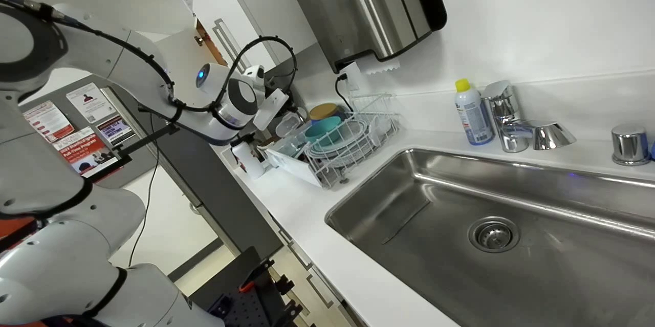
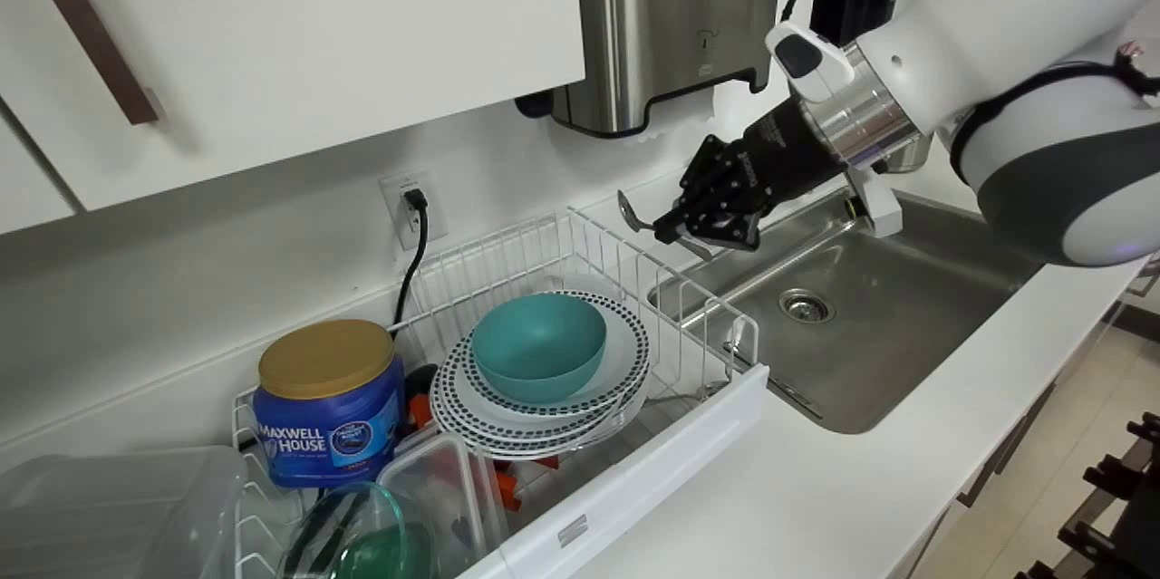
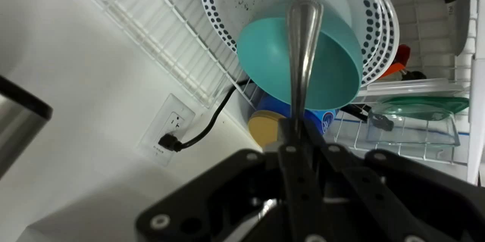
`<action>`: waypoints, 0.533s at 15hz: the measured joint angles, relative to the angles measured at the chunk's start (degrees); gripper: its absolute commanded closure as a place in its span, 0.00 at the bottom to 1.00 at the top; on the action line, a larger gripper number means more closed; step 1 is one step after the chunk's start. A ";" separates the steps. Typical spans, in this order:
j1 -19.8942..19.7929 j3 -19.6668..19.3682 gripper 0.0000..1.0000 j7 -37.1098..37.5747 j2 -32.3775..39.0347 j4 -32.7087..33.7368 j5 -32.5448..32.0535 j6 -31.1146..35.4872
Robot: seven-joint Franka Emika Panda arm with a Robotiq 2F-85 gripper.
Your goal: Open and close the faucet and then put the spoon in the sink on the dish rack
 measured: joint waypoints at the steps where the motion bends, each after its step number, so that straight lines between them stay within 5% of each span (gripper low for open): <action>1: 0.11 0.42 0.98 -0.10 0.29 1.30 -0.06 -1.06; 8: 2.34 0.38 0.98 -1.08 5.60 10.33 -0.06 -10.39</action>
